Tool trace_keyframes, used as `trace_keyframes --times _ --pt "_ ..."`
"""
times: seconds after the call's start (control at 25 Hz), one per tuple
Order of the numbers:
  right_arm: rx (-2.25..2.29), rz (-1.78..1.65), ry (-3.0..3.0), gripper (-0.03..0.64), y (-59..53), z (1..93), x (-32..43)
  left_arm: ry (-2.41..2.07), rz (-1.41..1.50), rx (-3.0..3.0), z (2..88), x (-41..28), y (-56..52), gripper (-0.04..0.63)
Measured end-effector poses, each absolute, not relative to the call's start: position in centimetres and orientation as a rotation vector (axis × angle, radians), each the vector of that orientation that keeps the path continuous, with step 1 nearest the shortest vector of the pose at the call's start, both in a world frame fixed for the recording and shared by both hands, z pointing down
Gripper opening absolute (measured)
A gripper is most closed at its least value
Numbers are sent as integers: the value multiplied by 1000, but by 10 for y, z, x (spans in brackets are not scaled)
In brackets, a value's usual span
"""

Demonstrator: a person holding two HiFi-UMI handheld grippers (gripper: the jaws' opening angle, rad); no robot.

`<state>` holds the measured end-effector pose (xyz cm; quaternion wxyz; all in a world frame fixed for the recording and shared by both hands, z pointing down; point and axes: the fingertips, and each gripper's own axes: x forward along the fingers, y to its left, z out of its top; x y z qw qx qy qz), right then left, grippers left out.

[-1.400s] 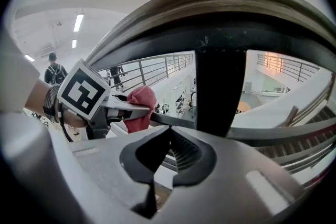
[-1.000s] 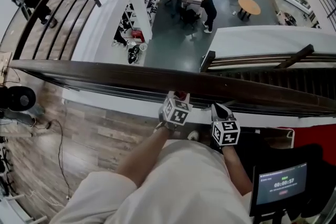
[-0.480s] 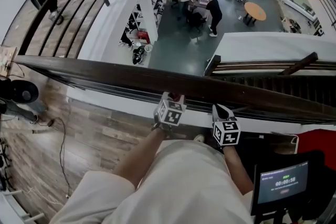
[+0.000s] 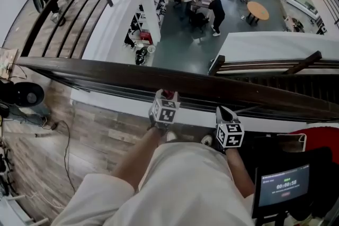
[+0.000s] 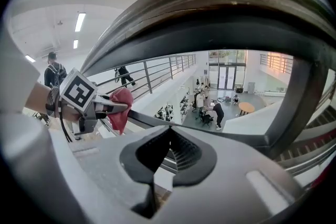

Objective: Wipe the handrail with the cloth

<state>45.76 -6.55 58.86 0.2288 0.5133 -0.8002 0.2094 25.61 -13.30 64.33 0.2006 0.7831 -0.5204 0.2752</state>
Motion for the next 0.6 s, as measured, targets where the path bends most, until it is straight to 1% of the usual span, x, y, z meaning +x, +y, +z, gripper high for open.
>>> trace_keyframes --times 0.48,0.6 --pt "1447 621 -2174 3 -30 593 442 -1630 743 2046 637 169 -118 87" --pt "1466 650 -2157 3 -26 597 442 -1637 745 1970 647 152 -104 89"
